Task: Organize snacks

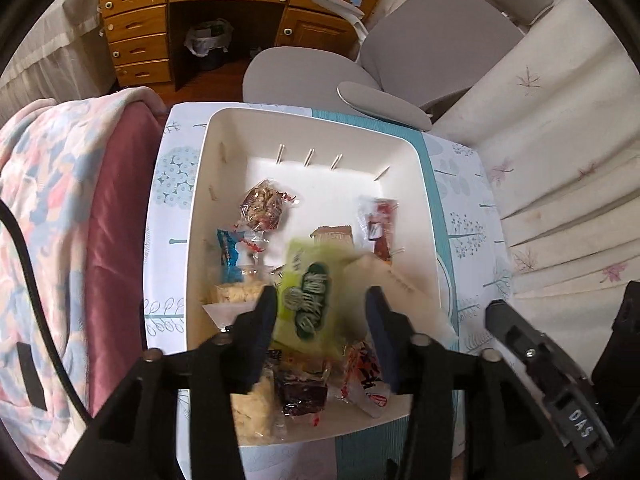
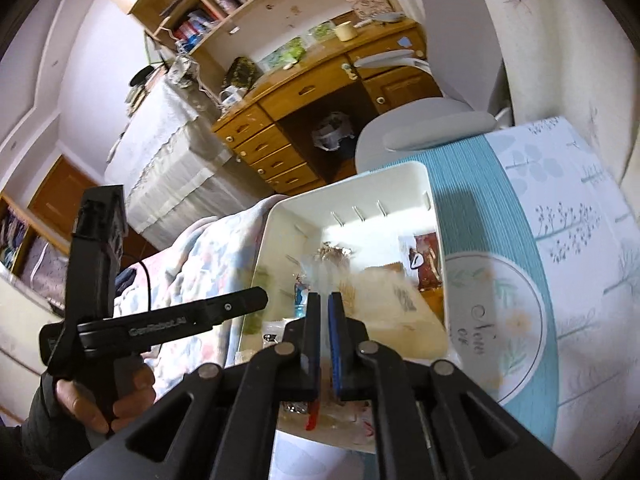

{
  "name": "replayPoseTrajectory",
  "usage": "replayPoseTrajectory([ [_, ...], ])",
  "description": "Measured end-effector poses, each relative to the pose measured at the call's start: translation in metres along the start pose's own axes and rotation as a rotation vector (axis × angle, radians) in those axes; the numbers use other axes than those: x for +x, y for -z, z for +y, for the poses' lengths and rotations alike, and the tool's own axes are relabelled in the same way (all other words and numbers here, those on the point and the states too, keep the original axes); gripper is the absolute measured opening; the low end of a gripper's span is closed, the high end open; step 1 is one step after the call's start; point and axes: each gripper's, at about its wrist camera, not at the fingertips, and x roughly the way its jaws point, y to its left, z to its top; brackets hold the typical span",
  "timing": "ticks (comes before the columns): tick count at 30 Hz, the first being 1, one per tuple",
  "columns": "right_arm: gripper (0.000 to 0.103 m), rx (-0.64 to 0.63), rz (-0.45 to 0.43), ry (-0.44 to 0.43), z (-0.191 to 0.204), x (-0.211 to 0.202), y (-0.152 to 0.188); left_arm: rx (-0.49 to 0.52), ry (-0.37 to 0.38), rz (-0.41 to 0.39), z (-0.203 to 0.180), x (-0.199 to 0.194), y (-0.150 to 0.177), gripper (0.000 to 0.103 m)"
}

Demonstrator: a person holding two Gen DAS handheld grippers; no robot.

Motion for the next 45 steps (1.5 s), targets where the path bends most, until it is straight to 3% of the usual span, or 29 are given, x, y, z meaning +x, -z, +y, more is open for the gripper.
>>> replayPoseTrajectory([
  [1, 0.006, 0.003, -0.002, 0.012, 0.002, 0.001, 0.003, 0.005, 0.006, -0.003, 0.001, -0.001, 0.001, 0.052],
  [4, 0.019, 0.03, 0.0, 0.045, 0.004, 0.002, 0.012, 0.018, -0.003, -0.014, 0.006, -0.005, 0.004, 0.067],
  [12, 0.051, 0.073, 0.049, 0.128, -0.002, -0.008, 0.041, 0.001, -0.071, -0.047, 0.011, -0.026, 0.038, 0.077],
  [20, 0.07, -0.019, 0.13, 0.157, -0.016, -0.032, 0.073, -0.067, -0.142, -0.097, -0.01, -0.047, 0.117, 0.078],
  [29, 0.09, -0.201, 0.173, 0.213, -0.058, -0.115, 0.115, -0.202, -0.15, -0.093, -0.089, -0.046, 0.219, 0.097],
  [37, 0.095, -0.232, 0.233, 0.23, -0.099, -0.196, 0.136, -0.137, -0.177, -0.105, -0.171, -0.059, 0.264, 0.101],
  [41, 0.095, -0.171, 0.241, 0.19, -0.107, -0.231, 0.138, -0.056, -0.219, -0.134, -0.203, -0.073, 0.268, 0.102],
  [45, 0.095, -0.14, 0.235, 0.223, -0.102, -0.254, 0.143, -0.042, -0.207, -0.182, -0.221, -0.091, 0.266, 0.102],
])
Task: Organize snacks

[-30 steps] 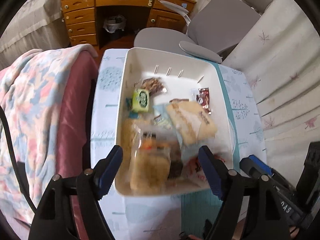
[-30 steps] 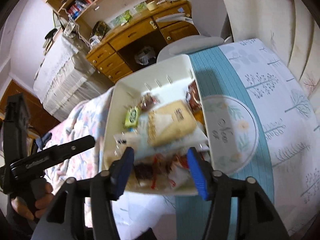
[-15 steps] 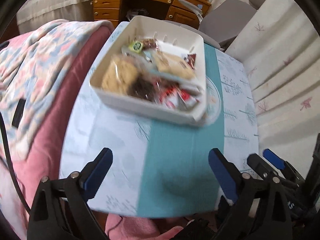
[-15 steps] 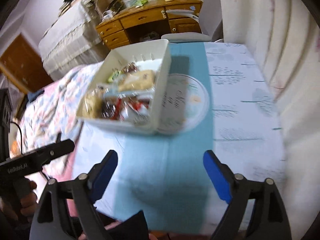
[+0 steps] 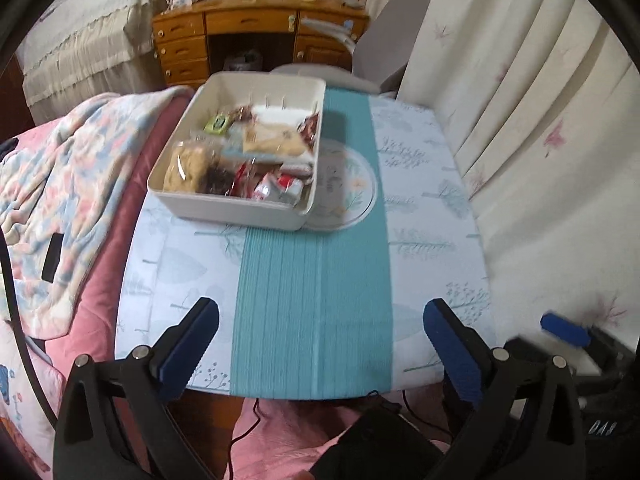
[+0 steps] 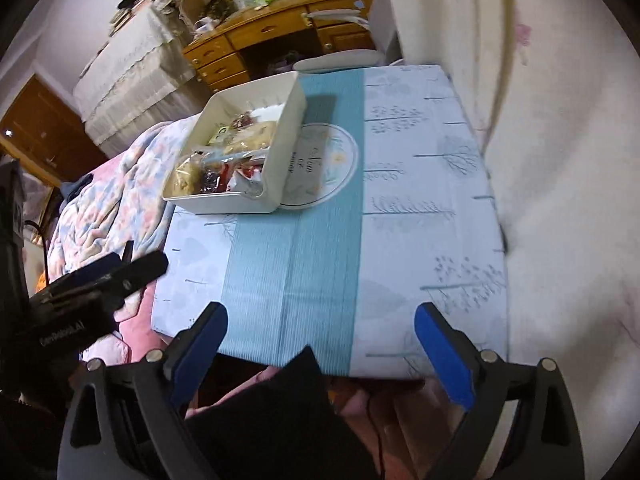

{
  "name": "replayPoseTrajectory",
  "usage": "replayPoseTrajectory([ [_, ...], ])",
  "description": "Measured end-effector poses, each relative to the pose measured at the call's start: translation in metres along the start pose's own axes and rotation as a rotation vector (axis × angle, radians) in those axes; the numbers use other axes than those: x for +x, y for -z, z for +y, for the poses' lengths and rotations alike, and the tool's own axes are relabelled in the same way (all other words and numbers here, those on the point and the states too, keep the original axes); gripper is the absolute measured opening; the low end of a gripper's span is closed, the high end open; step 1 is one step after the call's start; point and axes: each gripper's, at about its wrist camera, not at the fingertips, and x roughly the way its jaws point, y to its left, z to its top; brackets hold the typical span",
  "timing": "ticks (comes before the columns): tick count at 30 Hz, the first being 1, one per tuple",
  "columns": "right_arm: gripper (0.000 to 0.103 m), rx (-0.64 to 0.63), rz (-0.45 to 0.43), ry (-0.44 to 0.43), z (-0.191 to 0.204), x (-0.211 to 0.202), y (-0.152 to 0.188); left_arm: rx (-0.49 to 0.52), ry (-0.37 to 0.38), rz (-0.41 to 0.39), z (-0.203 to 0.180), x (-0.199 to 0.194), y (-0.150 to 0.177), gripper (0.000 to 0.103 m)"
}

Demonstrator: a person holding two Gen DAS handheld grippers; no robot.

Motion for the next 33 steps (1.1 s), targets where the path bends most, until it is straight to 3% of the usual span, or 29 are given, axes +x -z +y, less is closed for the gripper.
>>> replayPoseTrajectory([
  [6, 0.096, -0.037, -0.131, 0.055, 0.017, -0.032, 0.01, -0.035, -0.014, -0.079, -0.004, -0.025, 0.0, 0.102],
  [9, 0.1, -0.056, -0.158, 0.055, 0.021, -0.035, 0.015, -0.016, -0.061, -0.101, -0.008, -0.03, 0.008, 0.102],
  [20, 0.103, -0.034, -0.15, 0.052, 0.01, -0.031, 0.025, 0.007, -0.174, -0.159, -0.018, -0.039, 0.02, 0.102],
  [33, 0.103, -0.046, -0.137, 0.037, 0.005, -0.031, 0.025, 0.045, -0.192, -0.175, -0.035, -0.043, 0.026, 0.102],
])
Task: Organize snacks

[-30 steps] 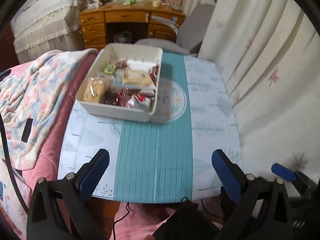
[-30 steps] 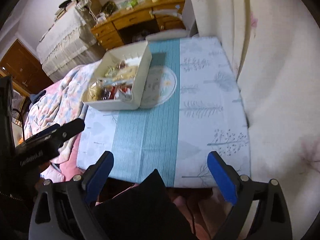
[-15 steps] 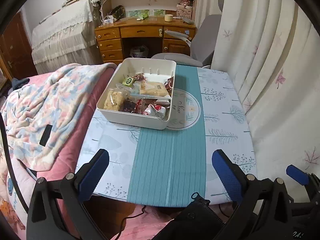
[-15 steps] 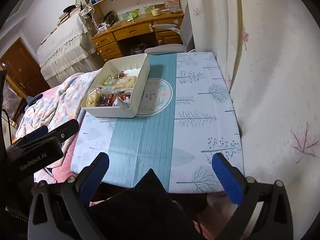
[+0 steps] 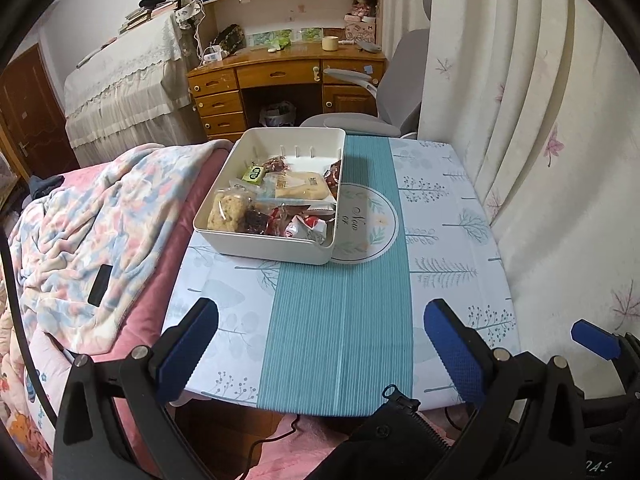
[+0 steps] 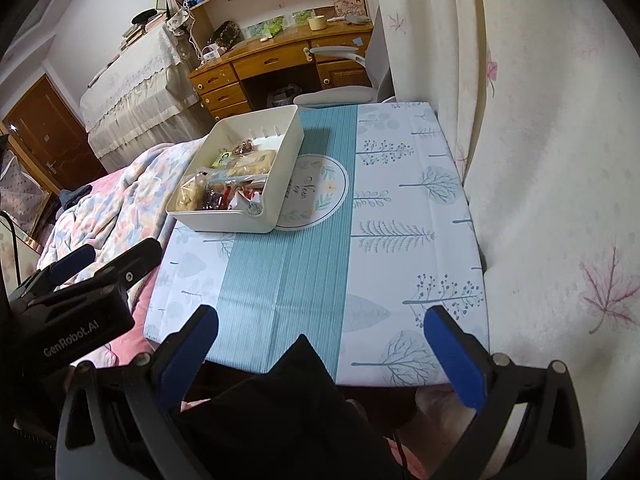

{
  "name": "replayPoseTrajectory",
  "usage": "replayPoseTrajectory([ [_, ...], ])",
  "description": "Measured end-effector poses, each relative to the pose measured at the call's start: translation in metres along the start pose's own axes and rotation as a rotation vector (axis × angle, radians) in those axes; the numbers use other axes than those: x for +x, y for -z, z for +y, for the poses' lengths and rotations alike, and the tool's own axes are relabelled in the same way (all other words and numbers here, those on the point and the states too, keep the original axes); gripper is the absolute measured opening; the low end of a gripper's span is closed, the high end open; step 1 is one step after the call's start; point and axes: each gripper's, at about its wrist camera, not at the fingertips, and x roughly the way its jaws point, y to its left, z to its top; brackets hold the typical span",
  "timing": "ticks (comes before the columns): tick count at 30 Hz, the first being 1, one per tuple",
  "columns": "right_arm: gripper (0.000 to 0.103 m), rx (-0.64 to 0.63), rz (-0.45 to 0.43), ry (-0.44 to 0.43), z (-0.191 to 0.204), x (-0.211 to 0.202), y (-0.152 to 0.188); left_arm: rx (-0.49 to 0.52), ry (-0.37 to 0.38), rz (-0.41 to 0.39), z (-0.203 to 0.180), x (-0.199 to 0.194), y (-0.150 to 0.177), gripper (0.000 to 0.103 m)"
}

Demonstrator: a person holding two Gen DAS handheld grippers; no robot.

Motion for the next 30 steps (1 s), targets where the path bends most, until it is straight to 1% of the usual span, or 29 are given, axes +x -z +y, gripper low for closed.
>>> replayPoseTrajectory([
  [19, 0.103, 0.008, 0.014, -0.001, -0.009, 0.003, 0.007, 0.02, 0.007, 0.002, -0.012, -0.003, 0.007, 0.102],
  [30, 0.103, 0.008, 0.017, -0.002, -0.011, 0.004, 0.007, 0.02, 0.005, 0.003, -0.012, -0.001, 0.005, 0.102],
])
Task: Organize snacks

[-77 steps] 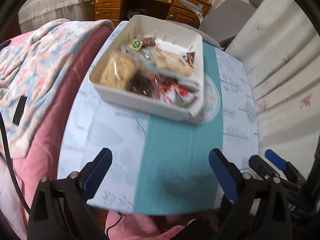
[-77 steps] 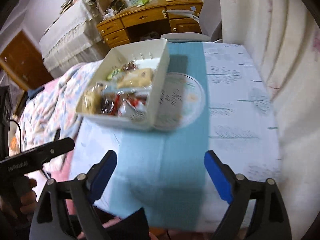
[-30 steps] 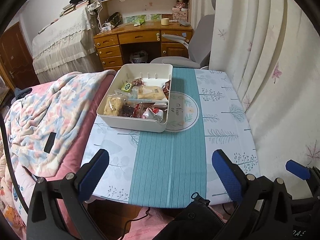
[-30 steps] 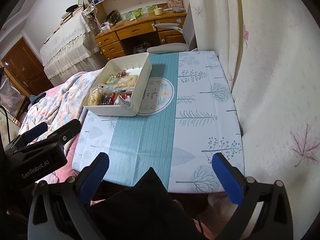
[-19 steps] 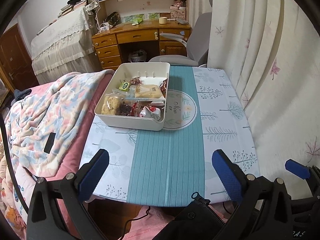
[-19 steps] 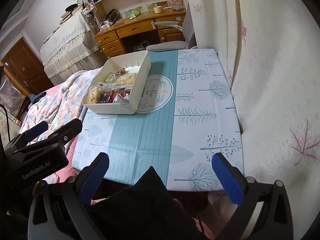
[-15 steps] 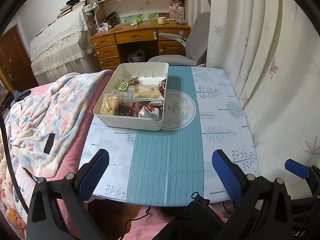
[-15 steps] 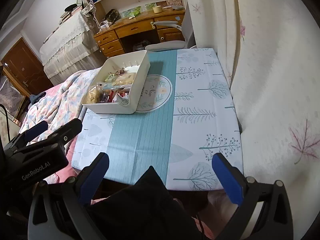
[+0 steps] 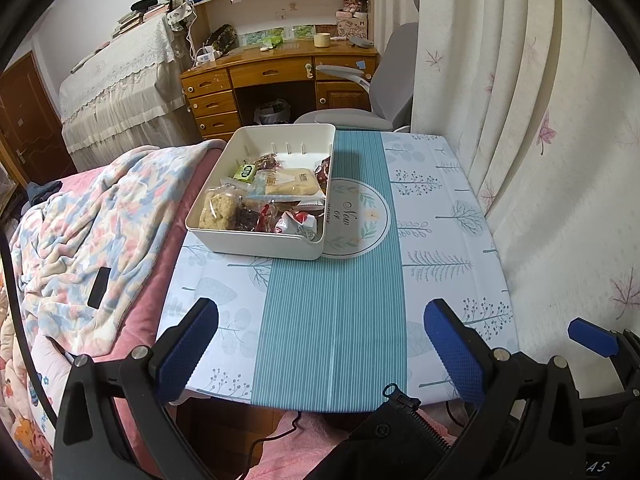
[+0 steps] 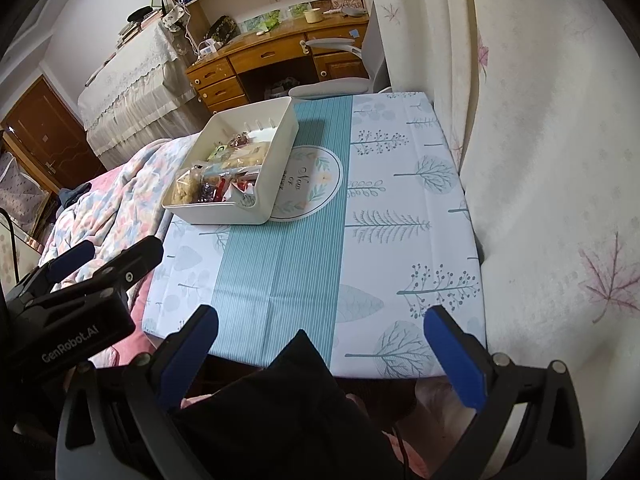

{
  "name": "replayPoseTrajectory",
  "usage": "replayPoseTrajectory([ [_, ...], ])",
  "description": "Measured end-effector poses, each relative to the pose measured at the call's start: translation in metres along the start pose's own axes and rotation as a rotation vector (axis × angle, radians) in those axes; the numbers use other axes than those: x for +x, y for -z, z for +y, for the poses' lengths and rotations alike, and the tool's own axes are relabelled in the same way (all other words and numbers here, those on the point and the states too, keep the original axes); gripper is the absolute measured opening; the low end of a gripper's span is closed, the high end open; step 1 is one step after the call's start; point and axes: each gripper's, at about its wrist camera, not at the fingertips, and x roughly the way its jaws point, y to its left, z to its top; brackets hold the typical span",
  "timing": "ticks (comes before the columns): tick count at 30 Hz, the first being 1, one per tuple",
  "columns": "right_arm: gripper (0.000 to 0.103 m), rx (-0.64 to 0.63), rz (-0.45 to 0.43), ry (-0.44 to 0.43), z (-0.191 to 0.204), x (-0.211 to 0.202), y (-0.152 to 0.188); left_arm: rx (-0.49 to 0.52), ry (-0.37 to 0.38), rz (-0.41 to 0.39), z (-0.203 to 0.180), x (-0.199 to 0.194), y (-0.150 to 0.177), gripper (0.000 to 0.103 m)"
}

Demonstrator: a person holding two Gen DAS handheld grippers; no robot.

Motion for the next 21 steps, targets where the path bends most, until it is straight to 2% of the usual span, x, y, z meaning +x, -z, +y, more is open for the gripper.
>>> replayPoseTrajectory([
  [21, 0.103, 0.0, 0.001, -0.002, -0.0009, 0.0001, 0.0017, 0.005, 0.001, 0.001, -0.0006, 0.0002, -0.0005, 0.102],
])
